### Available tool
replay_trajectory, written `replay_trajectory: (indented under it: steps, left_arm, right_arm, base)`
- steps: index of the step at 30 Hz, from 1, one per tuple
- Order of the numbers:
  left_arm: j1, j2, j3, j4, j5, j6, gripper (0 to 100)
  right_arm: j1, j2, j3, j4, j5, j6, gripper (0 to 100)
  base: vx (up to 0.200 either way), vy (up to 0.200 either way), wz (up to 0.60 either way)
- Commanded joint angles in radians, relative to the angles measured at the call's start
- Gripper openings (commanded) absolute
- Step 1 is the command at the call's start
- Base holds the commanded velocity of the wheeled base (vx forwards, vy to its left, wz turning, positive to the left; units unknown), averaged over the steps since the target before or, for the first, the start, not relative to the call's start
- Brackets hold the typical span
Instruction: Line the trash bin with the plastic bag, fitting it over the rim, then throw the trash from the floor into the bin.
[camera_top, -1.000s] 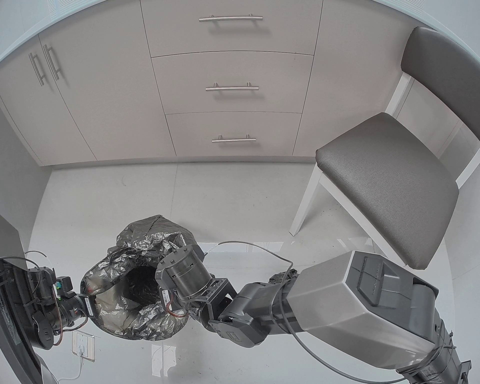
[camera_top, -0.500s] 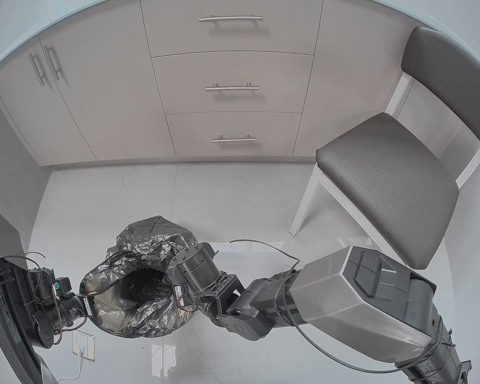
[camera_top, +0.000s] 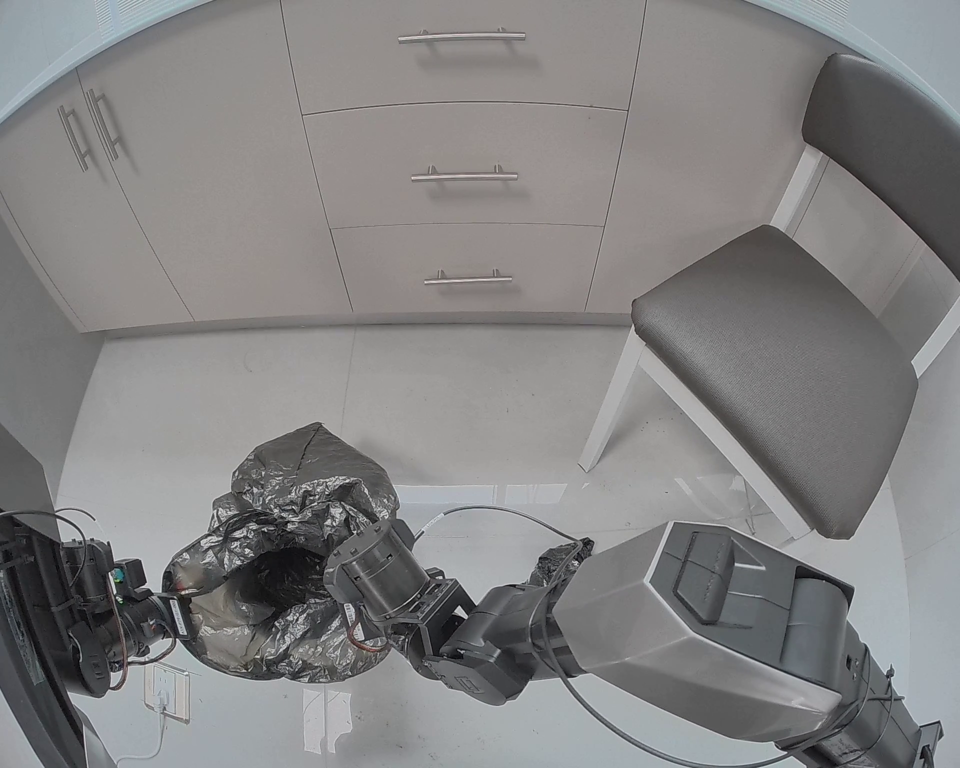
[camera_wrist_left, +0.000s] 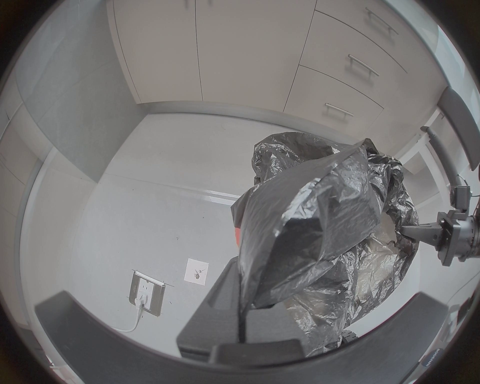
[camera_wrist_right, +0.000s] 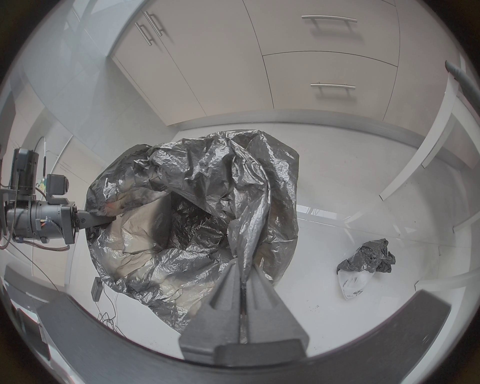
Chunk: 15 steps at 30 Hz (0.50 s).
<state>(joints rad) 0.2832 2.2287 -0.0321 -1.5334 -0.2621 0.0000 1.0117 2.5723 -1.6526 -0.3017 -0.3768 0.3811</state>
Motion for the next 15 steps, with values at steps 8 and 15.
replay_trajectory:
  steps: [8, 15]
  left_arm:
    - [0.034, 0.089, -0.092, 0.001, 0.004, 0.003, 0]
    - [0.045, 0.091, -0.124, 0.001, 0.003, 0.003, 0]
  right_arm:
    - [0.004, 0.046, -0.058, 0.003, -0.045, -0.004, 0]
    - [-0.01, 0.046, -0.09, 0.012, -0.067, -0.019, 0]
  base:
    - [0.0, 0.0, 0.0]
    - [0.0, 0.0, 0.0]
